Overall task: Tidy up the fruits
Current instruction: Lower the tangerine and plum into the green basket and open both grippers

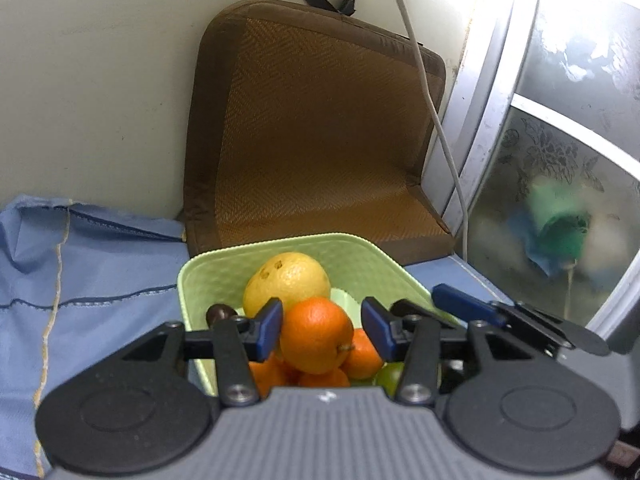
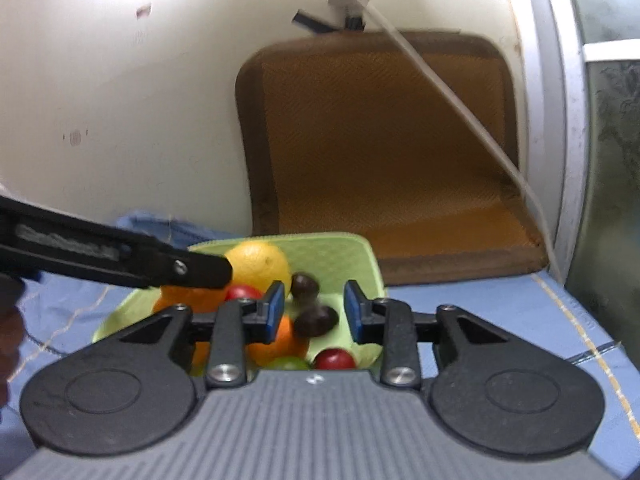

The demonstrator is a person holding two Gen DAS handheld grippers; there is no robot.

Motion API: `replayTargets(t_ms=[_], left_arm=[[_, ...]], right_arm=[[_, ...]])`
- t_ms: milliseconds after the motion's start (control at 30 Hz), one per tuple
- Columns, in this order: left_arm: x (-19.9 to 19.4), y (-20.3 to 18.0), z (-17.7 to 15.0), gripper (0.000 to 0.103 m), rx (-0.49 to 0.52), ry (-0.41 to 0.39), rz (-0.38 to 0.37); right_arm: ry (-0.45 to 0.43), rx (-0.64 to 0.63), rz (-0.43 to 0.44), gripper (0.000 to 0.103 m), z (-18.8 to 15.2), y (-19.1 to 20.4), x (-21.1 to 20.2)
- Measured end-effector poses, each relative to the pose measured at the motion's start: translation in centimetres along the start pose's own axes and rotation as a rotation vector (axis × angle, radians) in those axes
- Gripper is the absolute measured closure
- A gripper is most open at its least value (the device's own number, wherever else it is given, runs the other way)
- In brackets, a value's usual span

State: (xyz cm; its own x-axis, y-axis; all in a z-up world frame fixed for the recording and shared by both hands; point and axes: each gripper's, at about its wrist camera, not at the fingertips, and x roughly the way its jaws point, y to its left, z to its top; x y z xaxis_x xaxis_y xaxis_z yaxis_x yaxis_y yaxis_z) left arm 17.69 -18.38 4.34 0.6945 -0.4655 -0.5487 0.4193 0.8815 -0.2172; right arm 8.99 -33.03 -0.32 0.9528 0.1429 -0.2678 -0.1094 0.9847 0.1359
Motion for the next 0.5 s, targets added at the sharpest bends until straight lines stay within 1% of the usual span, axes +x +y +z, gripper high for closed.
replayTargets(t_ms=[67, 167, 267, 367, 500], left_arm=[[-0.5, 0.3, -0.1, 0.060, -0.025, -0.007, -0.013], [-2.3, 0.6, -0.2, 0.060, -0.063, -0.038, -0.025], [-4.4, 0.8, -0.9, 0.060, -0.083, -0.051, -0.029], [-6.6, 0.7, -2.5, 0.060, -0.070, -0.046, -0.017], [-8.9, -0.2, -5.2, 0.058, -0.021, -0.029, 0.020]], right_arm=[[-0.023, 0.017, -0.008, 0.060, 0.0, -0.4, -0.6], [-0.049, 0.061, -0.026, 0.060, 0.0, -1.1, -1.4], [-0.055, 0.126, -0.037, 0.060, -0.2, -1.9, -2.1], [-0.046, 0.176, -0.043, 0.060, -0.3, -1.9, -3.0], [-0.039, 0.226, -0.011, 0.060, -1.5, -0.7, -5.4]])
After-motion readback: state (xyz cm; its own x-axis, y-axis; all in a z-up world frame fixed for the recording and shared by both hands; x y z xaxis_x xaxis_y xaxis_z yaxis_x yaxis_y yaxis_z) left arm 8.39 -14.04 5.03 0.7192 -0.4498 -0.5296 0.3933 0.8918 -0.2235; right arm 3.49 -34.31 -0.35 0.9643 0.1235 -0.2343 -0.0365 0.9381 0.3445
